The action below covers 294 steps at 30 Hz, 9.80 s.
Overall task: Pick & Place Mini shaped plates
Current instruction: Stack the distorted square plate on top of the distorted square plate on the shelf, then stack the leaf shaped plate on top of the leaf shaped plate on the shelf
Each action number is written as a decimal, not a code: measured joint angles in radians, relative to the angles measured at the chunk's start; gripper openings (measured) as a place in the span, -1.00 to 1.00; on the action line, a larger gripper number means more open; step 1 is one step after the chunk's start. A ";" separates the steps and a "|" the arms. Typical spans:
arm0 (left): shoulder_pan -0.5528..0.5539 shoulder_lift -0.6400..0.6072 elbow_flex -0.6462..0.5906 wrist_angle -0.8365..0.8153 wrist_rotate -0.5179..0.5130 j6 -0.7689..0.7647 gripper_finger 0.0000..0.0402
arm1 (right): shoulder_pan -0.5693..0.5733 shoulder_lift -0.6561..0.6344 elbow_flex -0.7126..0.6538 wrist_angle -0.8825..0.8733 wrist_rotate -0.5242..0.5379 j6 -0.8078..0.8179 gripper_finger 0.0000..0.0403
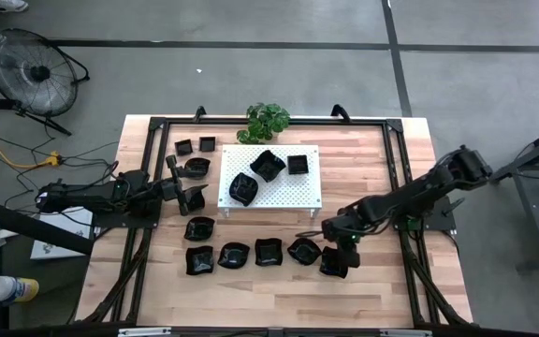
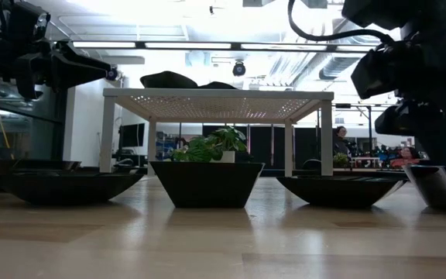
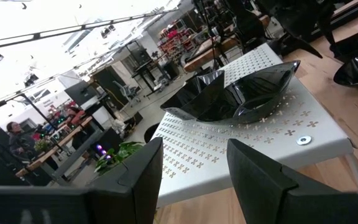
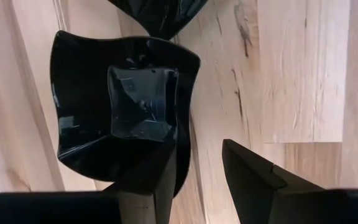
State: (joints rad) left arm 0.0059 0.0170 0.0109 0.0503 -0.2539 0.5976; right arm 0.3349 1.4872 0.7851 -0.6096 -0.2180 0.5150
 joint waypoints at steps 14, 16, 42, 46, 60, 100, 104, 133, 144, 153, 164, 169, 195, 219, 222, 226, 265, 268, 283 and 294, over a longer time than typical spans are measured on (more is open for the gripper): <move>0.000 0.000 0.000 0.000 -0.004 0.000 -0.13 | 0.013 0.070 0.004 0.075 0.001 0.054 -0.37; 0.000 0.000 0.000 0.000 -0.004 0.000 -0.13 | 0.013 0.070 0.004 0.074 0.001 0.054 -0.37; 0.000 0.000 0.000 0.000 -0.002 0.000 -0.13 | 0.012 0.007 0.004 0.060 -0.052 0.070 -0.98; 0.000 0.000 0.000 0.000 0.001 0.000 -0.13 | 0.012 0.008 0.004 0.045 -0.051 0.097 -0.98; 0.000 0.000 0.000 0.000 0.001 0.000 -0.13 | 0.012 0.008 0.007 0.040 -0.054 0.117 -1.00; 0.000 0.000 0.000 0.000 -0.003 0.000 -0.13 | -0.348 -0.044 0.516 -0.164 -0.072 0.000 -1.00; 0.000 0.000 0.000 0.000 -0.003 0.000 -0.13 | -0.427 -0.044 0.556 -0.174 -0.072 -0.011 -1.00; 0.000 0.000 0.000 0.000 0.001 0.000 -0.13 | -0.763 0.409 1.216 -0.479 -0.195 -0.361 -1.00; 0.000 0.000 0.000 0.000 0.000 0.000 -0.13 | -0.793 0.465 1.224 -0.502 -0.234 -0.431 -1.00; 0.000 0.000 0.000 0.000 -0.001 0.000 -0.13 | -0.773 0.473 1.224 -0.515 -0.256 -0.461 -1.00; 0.000 0.000 0.000 0.000 -0.004 0.000 -0.13 | -0.772 0.497 1.222 -0.509 -0.254 -0.396 -1.00; 0.000 0.000 0.000 0.000 -0.003 0.000 -0.13 | -0.771 0.497 1.222 -0.513 -0.254 -0.386 -1.00; 0.000 0.000 0.000 0.000 0.002 0.000 -0.13 | -0.766 0.516 1.222 -0.519 -0.253 -0.366 -1.00; 0.000 0.000 0.000 0.000 0.000 0.000 -0.13 | -0.766 0.528 1.222 -0.523 -0.253 -0.375 -1.00; 0.000 0.000 0.000 0.000 0.000 0.000 -0.13 | -0.766 0.528 1.222 -0.523 -0.253 -0.383 -0.97; 0.000 0.000 0.000 0.000 0.000 0.000 -0.13 | -0.766 0.528 1.222 -0.523 -0.253 -0.385 -0.84; 0.000 0.000 0.000 0.000 0.001 0.000 -0.13 | -0.368 0.413 1.202 -0.886 -0.035 -0.423 -0.63; 0.000 0.000 0.000 0.000 0.001 0.000 -0.13 | -0.302 0.407 1.138 -0.835 -0.022 -0.397 -0.63; 0.000 0.000 0.000 0.000 0.000 0.000 -0.13 | -0.050 0.324 0.720 -0.500 -0.019 -0.226 -0.63; 0.000 0.000 0.000 0.000 0.000 0.000 -0.13 | 0.038 0.288 0.535 -0.346 0.104 -0.051 -0.63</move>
State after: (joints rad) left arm 0.0061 0.0171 0.0109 0.0505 -0.2543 0.5976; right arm 0.3732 1.7752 1.3198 -0.9552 -0.1139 0.4645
